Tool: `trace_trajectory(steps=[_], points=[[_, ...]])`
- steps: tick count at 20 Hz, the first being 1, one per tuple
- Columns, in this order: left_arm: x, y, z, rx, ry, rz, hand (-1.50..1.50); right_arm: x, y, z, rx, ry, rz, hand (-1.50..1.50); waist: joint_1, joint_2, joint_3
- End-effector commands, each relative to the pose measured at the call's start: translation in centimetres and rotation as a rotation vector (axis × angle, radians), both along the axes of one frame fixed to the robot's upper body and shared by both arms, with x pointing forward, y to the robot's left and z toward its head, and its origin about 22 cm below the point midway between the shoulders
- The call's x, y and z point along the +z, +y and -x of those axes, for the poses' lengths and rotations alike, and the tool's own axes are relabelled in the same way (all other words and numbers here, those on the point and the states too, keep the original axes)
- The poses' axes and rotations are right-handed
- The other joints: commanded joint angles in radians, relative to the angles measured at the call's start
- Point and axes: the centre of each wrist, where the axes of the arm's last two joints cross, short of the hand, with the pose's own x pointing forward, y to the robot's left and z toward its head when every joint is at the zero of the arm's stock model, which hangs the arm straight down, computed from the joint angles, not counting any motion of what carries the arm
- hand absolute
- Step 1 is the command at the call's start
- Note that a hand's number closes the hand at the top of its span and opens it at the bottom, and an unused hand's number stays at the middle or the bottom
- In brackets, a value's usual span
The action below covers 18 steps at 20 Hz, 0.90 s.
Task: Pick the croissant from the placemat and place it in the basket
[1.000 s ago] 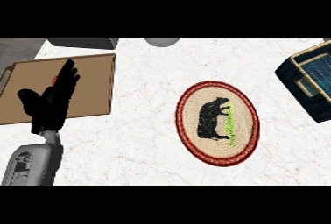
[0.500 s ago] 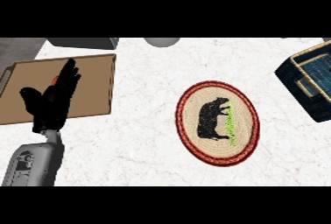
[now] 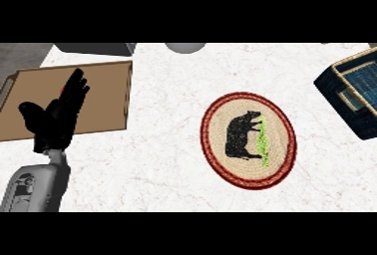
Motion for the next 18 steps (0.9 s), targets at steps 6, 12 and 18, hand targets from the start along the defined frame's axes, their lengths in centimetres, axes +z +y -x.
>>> trace_trajectory(steps=[6,12,18], points=[[-0.6,-0.9,0.1,0.013,0.007,-0.011,0.0,0.9,0.4,-0.4,-0.013,-0.345,-0.034,-1.5,-0.024,-0.007,0.001],[-0.5,-0.1,0.5,0.032,0.001,-0.013,0.0,3.0,-0.4,-0.2,-0.084,-0.618,-0.083,-1.5,-0.024,-0.011,0.001],[-1.6,1.0,0.4,0.041,0.026,0.007,0.0,4.6,-1.7,0.4,-0.215,-0.801,-0.196,-1.5,-0.049,-0.018,-0.002]])
